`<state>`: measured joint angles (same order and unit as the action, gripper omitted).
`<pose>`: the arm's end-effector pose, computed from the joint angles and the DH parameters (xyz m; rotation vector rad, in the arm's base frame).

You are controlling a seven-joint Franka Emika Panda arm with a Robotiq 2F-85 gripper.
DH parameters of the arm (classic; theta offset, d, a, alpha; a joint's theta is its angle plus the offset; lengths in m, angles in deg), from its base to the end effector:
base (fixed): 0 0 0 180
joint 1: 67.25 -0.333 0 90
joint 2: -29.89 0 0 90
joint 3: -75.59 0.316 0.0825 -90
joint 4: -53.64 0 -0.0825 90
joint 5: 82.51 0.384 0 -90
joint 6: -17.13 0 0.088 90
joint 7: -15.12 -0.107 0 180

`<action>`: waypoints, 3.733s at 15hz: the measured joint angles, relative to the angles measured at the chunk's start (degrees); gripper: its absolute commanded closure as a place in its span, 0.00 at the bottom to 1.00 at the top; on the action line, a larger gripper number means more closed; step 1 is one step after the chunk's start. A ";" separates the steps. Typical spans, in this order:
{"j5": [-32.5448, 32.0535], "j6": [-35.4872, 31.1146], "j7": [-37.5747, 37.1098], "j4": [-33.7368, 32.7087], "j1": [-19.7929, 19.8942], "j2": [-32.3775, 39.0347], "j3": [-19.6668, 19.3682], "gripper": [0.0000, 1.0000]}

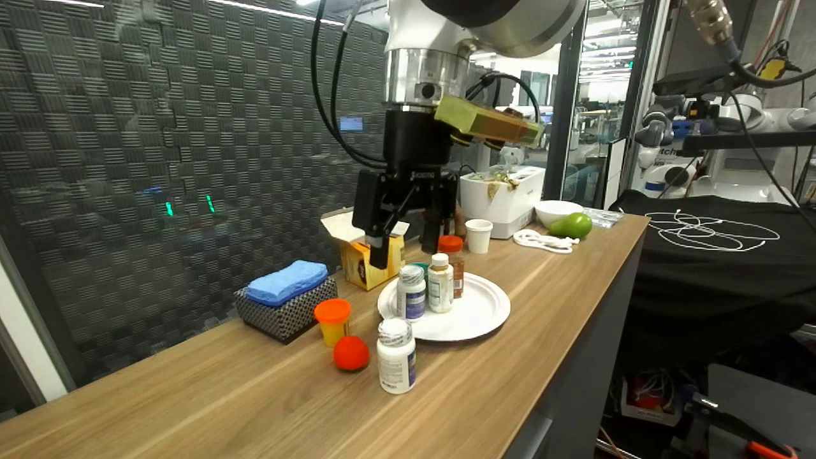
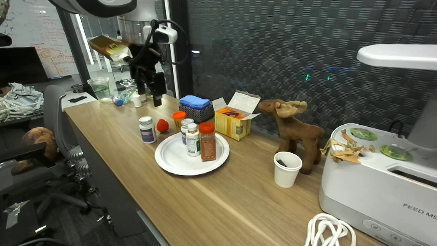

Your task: Pick up all the objects surrounding the white plate and arrange them on the plate

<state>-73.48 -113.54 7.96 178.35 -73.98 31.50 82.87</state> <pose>0.5285 0.1355 0.3859 -3.0018 -0.0316 -0.0770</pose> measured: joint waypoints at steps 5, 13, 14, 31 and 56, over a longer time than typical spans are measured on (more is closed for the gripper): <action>1.99 0.01 0.42 2.94 -2.30 1.08 2.10 0.00; -4.27 -2.50 0.71 3.49 -3.01 5.80 2.23 0.00; -5.59 -3.58 0.71 3.48 -3.01 6.28 2.21 0.00; -8.86 -8.34 1.23 2.74 -2.92 6.98 1.84 0.80; -8.73 -6.61 1.33 9.31 6.25 -3.63 -6.94 0.80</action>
<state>-82.21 -120.15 9.29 187.67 -67.73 27.87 75.93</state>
